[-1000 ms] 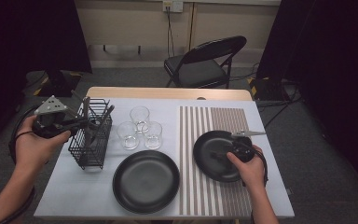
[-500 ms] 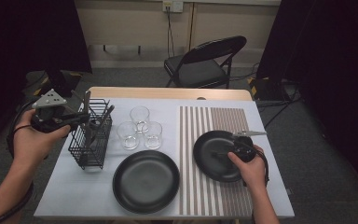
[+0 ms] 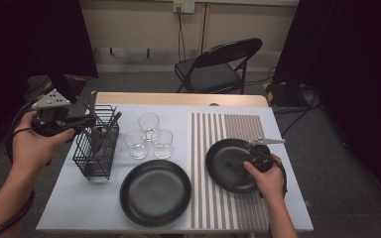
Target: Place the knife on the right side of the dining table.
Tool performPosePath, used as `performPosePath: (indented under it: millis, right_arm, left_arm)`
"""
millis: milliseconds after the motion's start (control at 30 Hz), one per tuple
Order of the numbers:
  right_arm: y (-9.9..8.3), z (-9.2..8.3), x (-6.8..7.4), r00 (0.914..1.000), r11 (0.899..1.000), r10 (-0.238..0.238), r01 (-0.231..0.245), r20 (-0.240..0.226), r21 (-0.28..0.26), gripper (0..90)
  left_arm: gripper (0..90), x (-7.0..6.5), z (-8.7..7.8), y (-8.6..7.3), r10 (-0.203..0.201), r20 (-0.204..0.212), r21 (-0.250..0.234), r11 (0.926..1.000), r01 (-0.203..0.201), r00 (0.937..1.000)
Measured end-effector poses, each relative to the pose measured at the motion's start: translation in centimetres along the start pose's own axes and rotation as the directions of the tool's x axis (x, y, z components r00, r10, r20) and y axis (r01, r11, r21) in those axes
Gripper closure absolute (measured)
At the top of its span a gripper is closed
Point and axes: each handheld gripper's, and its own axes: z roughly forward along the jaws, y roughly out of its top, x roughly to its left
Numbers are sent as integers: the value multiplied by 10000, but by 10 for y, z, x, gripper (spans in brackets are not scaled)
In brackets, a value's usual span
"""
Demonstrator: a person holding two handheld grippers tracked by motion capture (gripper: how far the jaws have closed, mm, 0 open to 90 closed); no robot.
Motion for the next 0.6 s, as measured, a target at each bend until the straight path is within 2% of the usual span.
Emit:
performPosePath:
  millis: [500,600]
  right_arm:
    - [0,0,0,10000,10000,-63,63,-46,-42,247]
    - [0,0,0,10000,10000,-20,20,-41,-38,247]
  left_arm:
    - [836,-4,-6,15,136,167,-68,9999,-135,9998]
    - [835,-5,-7,19,268,116,-60,9996,-267,9996]
